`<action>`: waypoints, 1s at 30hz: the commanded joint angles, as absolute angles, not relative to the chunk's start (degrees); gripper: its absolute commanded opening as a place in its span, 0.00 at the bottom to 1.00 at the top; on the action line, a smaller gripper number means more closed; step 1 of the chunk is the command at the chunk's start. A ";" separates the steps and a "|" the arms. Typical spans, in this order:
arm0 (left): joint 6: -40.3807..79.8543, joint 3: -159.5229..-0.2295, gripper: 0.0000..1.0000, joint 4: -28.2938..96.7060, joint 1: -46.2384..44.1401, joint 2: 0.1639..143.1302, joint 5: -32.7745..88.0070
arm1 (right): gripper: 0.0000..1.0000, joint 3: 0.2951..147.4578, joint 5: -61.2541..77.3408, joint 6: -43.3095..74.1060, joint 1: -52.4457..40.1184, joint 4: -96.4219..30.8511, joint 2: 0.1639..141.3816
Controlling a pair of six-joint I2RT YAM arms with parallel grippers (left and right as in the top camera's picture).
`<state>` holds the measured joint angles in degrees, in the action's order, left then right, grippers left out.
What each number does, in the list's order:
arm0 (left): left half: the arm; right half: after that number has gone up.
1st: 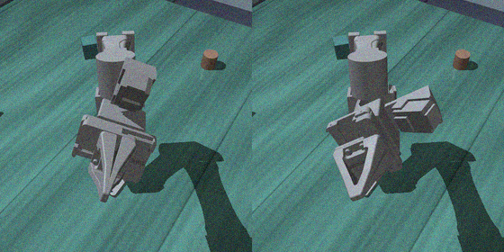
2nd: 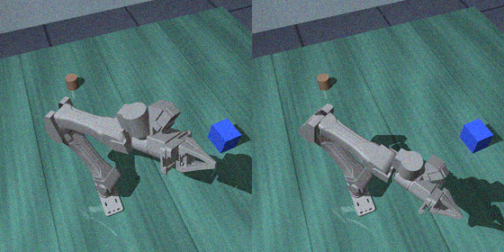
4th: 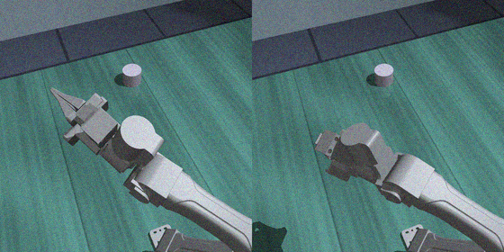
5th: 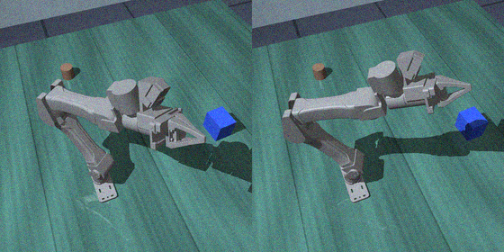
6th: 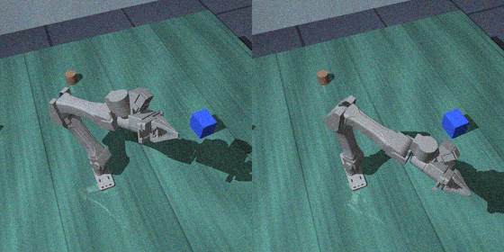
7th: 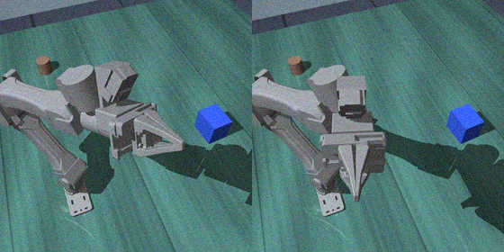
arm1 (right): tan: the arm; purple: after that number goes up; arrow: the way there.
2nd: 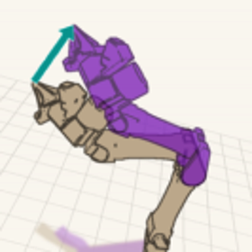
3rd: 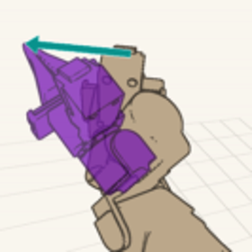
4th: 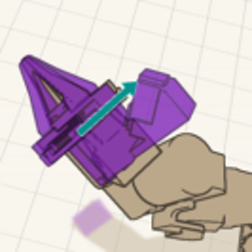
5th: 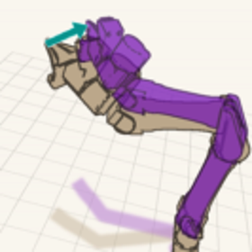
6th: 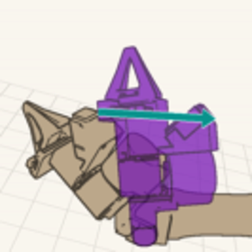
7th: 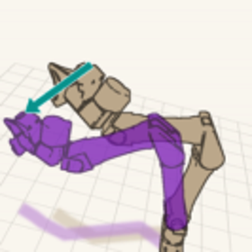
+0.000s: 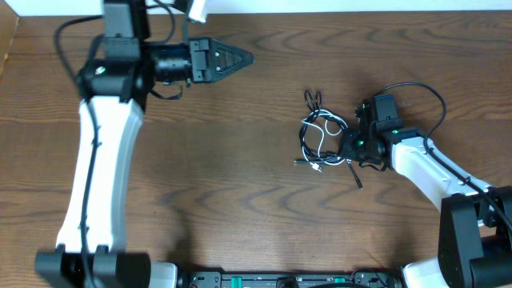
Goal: Untangle cables
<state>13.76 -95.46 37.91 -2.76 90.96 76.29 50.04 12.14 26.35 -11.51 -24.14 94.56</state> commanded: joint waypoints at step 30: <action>19.27 -91.94 0.52 48.84 -21.78 108.25 38.52 | 0.01 49.84 30.81 39.86 -10.24 -21.28 83.68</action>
